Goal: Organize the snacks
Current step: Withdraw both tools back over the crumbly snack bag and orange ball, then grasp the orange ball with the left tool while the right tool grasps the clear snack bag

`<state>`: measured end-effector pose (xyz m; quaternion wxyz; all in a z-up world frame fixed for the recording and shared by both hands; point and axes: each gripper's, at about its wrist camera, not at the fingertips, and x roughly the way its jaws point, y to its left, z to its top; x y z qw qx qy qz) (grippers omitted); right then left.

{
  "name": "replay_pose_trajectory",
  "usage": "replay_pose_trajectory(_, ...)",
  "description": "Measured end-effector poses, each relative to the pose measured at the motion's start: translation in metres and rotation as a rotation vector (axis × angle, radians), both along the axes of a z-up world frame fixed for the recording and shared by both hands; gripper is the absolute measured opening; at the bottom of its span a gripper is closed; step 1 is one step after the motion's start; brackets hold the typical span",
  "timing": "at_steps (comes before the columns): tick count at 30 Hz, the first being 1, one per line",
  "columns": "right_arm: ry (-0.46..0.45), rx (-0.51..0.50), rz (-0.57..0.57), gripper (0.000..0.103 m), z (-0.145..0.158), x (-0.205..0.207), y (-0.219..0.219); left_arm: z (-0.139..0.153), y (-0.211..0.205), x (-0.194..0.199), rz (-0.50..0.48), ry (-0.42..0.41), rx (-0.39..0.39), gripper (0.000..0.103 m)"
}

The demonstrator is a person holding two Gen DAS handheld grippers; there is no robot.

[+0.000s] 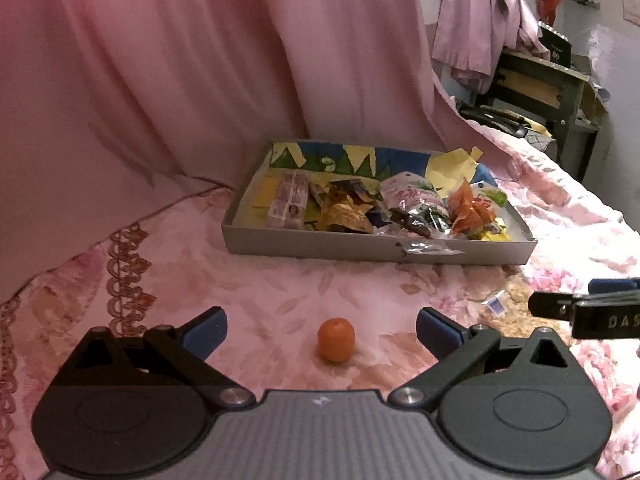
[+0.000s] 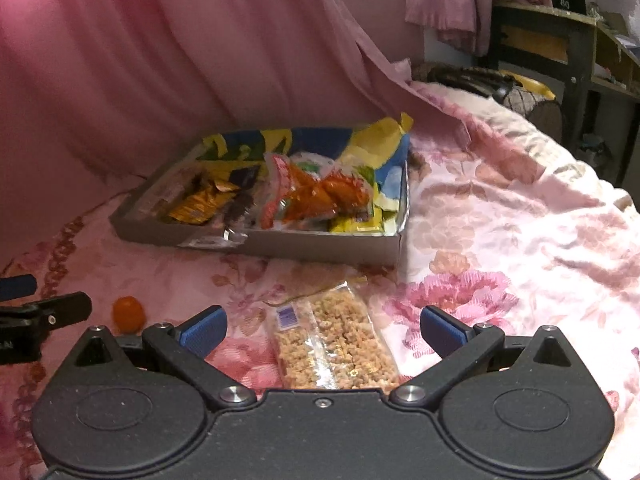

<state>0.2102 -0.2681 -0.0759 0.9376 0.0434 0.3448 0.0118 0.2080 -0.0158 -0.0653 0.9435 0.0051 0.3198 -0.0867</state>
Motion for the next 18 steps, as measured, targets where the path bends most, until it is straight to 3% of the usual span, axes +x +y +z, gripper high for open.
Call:
replay_pose_trajectory(7, 0.092, -0.002, -0.045, 0.102, -0.027, 0.014, 0.001, -0.017, 0.008, 0.02, 0.001, 0.075, -0.085, 0.103)
replay_pose_trajectory(18, 0.17, -0.032, -0.06, 0.102, -0.054, 0.03, 0.009, -0.036, 0.01, 0.036, 0.003, 0.129, -0.107, 0.103)
